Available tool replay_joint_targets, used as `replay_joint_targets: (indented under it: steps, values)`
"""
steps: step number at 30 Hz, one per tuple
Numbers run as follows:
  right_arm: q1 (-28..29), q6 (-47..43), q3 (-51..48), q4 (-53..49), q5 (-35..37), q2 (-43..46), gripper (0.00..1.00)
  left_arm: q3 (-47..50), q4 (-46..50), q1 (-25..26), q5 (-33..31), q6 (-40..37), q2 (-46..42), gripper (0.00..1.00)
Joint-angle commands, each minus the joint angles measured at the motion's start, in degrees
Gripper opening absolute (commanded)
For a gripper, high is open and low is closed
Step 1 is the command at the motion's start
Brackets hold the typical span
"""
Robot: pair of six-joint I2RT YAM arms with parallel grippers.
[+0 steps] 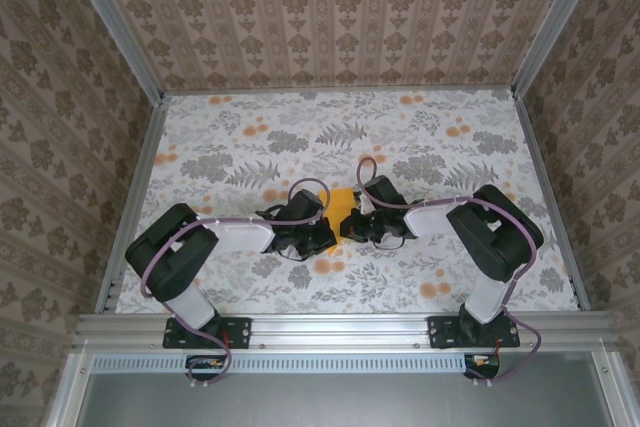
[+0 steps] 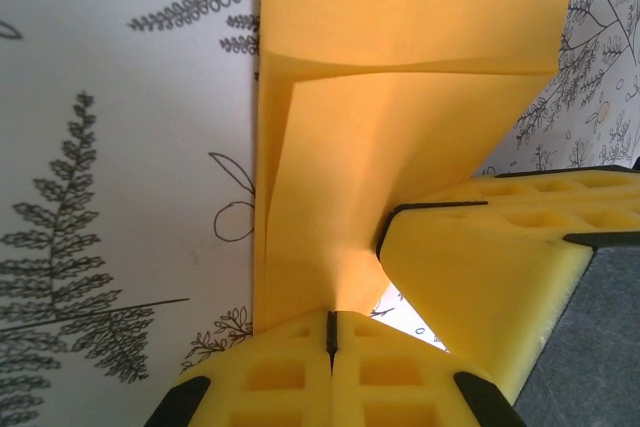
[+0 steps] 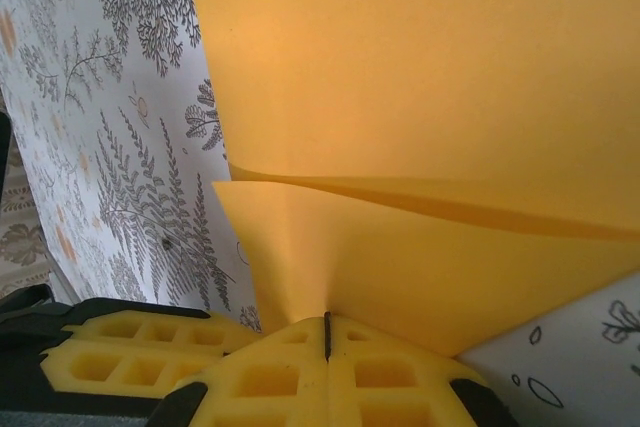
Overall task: Fold a paper plane with a square sheet of paper (pick it up from the middle)
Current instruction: Third fold the triangle at the center of the table.
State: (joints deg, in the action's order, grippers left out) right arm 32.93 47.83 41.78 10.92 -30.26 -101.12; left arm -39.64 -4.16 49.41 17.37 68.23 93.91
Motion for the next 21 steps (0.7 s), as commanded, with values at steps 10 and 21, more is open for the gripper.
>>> replay_joint_targets:
  steps: [10, 21]
  values:
    - [-9.94, -5.51, 1.49, -1.53, 6.66, -2.58, 0.04, 2.85, 6.49, -0.62, -0.34, 1.56, 2.41, 0.00]
    - [-10.50, -5.15, 1.46, -3.43, 7.49, 7.27, 0.04, -1.82, 14.95, -3.31, -0.20, -12.27, 2.09, 0.00]
